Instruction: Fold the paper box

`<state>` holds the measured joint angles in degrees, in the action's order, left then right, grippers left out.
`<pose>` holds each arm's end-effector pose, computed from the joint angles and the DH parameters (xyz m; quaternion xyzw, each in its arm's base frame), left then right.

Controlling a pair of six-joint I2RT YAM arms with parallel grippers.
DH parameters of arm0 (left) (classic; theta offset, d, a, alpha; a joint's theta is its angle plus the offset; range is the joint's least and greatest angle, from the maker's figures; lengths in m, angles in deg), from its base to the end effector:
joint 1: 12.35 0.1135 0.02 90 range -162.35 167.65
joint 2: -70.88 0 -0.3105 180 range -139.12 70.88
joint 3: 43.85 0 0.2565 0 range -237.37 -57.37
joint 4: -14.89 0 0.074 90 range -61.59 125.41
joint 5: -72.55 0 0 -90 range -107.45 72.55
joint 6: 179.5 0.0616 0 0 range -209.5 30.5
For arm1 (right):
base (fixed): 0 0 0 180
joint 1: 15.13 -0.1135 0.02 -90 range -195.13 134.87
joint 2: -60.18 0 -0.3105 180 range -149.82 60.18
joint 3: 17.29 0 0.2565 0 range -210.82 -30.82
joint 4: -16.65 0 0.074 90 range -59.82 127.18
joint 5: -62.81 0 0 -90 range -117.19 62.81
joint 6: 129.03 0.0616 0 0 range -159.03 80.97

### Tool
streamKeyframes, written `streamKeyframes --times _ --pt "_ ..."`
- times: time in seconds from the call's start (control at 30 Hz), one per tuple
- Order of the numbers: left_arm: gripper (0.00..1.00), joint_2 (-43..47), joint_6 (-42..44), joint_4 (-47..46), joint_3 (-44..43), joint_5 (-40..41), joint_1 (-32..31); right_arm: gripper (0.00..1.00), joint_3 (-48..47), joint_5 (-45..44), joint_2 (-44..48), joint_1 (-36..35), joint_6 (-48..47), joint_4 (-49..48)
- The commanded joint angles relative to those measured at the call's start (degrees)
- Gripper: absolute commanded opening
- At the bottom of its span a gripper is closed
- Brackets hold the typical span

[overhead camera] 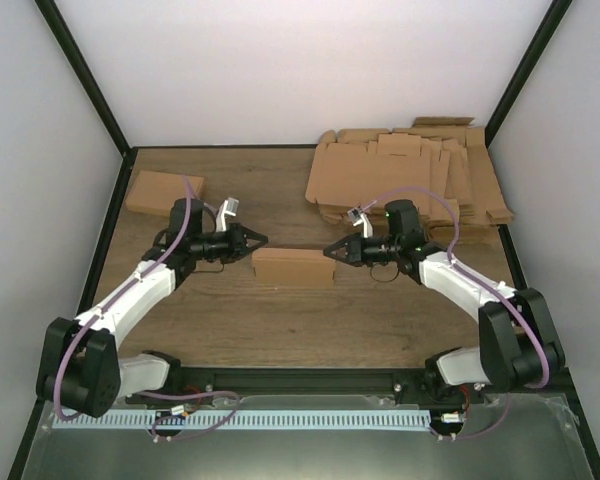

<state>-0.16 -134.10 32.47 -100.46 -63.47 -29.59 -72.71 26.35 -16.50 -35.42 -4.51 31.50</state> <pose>0.2414 -0.1213 0.2813 -0.0063 0.8270 -0.5226 0.2071 0.2425 0.1425 0.2575 -0.1039 0.8150 0.5427 0.1744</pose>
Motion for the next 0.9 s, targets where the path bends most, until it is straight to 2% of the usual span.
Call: streamKeyframes --times 0.0,0.27,0.53,0.63,0.73,0.87 --pt "0.04 -1.49 2.77 -2.72 2.01 -3.62 0.35 0.01 -3.88 4.28 -3.47 0.72 1.10 -1.22" --pt "0.04 -1.89 0.00 -7.99 5.77 -3.97 0.39 0.01 -5.77 5.34 -6.82 -0.38 1.01 -2.51" --pt "0.04 0.09 0.99 -4.19 1.86 -3.73 0.45 0.01 -2.21 1.84 -12.80 -0.36 -1.38 -2.70" --pt "0.04 -2.18 1.57 -4.80 3.33 -3.80 0.45 0.01 -2.75 1.26 -12.26 -0.36 -1.55 -2.48" --pt "0.04 -5.45 0.20 -10.91 7.42 -5.20 0.45 0.01 -5.72 -1.44 -10.09 -0.36 -3.29 0.85" --pt "0.04 -8.88 1.14 -12.96 8.99 -5.50 0.45 0.01 -9.43 -0.36 -8.58 -0.92 -3.49 3.55"
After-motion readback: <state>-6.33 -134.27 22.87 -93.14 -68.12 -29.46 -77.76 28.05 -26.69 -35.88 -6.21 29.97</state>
